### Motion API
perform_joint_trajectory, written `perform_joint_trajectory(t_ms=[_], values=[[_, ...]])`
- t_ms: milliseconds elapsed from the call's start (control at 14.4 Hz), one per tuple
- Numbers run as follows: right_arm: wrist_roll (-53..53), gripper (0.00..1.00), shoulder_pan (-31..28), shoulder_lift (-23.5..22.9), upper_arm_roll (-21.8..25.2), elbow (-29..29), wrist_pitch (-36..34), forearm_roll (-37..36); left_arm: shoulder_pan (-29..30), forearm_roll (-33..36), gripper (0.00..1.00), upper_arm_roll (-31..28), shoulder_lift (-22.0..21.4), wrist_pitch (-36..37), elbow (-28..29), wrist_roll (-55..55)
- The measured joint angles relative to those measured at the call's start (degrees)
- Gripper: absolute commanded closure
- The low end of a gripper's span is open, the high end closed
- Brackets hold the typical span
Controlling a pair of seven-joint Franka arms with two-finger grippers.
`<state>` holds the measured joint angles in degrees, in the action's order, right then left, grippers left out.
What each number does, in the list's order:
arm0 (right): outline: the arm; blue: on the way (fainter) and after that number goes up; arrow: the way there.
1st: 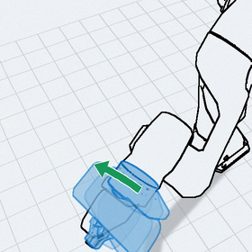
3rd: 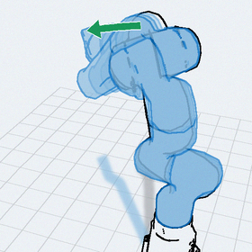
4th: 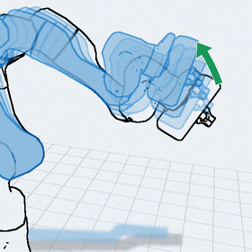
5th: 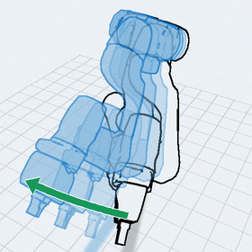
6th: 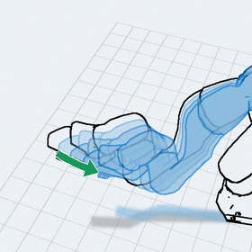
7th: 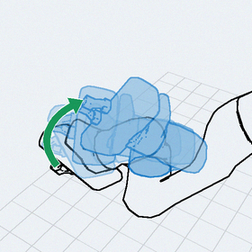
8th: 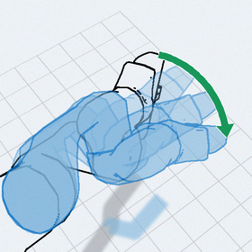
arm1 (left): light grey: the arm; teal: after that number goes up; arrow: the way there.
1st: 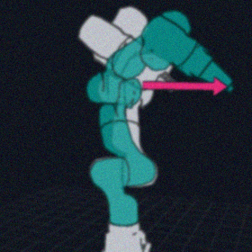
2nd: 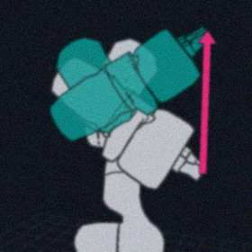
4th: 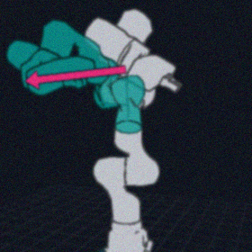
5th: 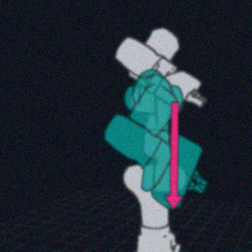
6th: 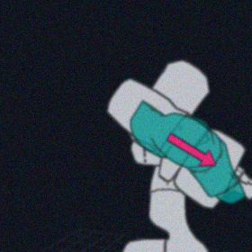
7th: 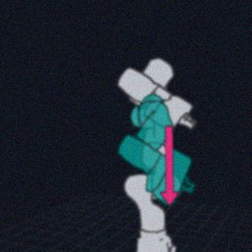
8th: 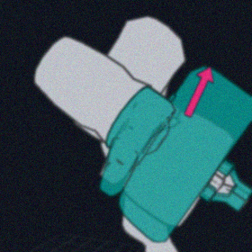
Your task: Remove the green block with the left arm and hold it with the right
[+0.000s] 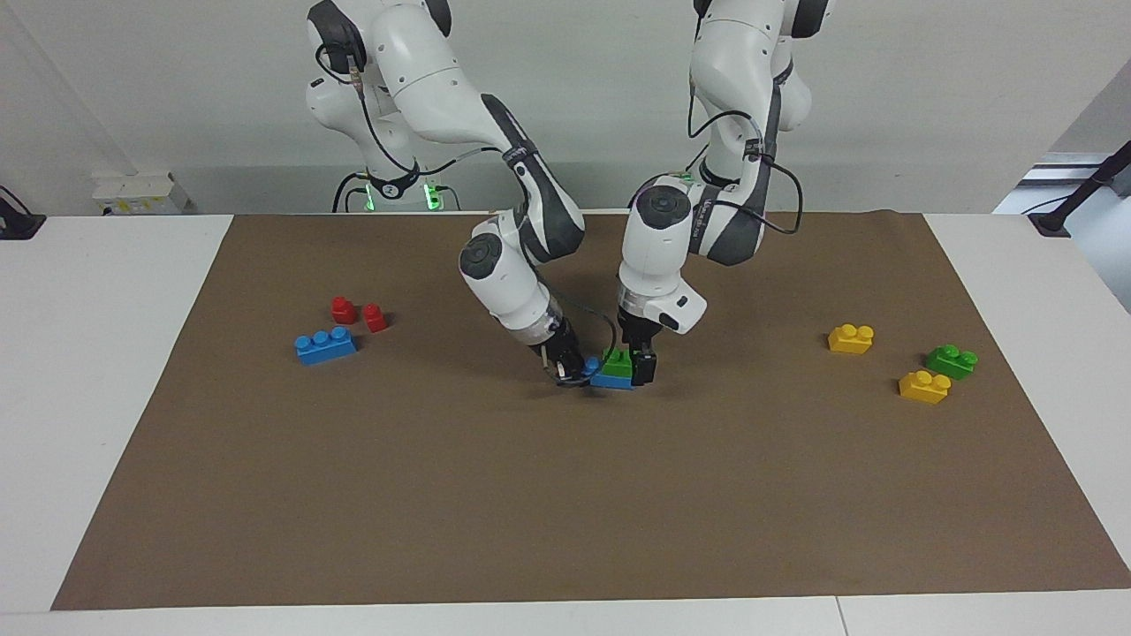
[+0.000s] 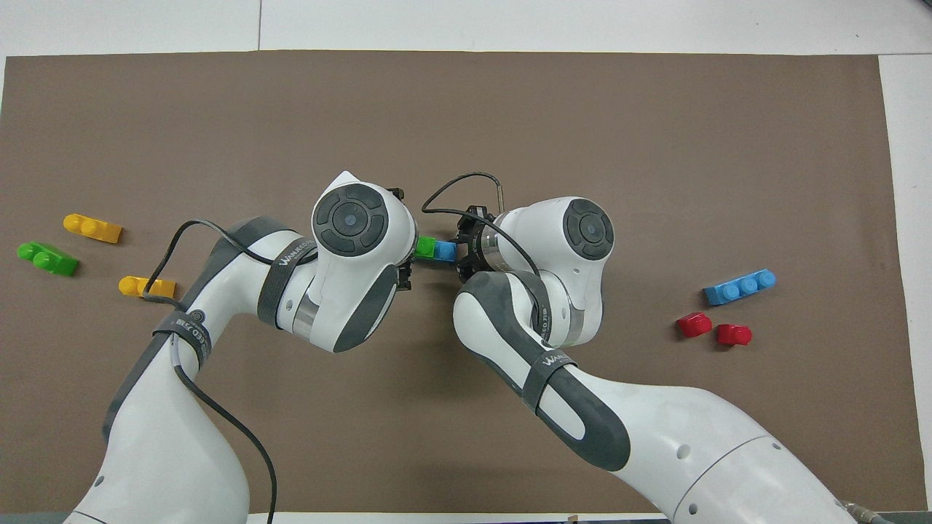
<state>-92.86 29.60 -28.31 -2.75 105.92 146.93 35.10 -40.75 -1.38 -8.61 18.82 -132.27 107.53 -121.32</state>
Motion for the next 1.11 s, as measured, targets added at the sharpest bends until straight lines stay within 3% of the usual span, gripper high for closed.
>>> perform_joint_trajectory(t_ms=[69,139,208,1110], values=[[0.0,1.0,0.0,0.0,0.0,0.0,0.1,0.0,0.0,0.0,0.45,0.0,0.1,0.0,0.0,0.0],[0.0,1.0,0.0,0.0,0.0,0.0,0.1,0.0,0.0,0.1,0.92,0.0,0.1,0.0,-0.1,0.1],[0.0,1.0,0.0,0.0,0.1,0.0,0.2,0.0,0.0,0.1,1.0,0.0,0.1,-0.1,-0.1,0.3],[0.4,1.0,-0.2,-0.1,0.2,-0.3,0.9,0.0,0.0,0.2,1.0,0.2,-1.0,1.1,-1.0,3.7]])
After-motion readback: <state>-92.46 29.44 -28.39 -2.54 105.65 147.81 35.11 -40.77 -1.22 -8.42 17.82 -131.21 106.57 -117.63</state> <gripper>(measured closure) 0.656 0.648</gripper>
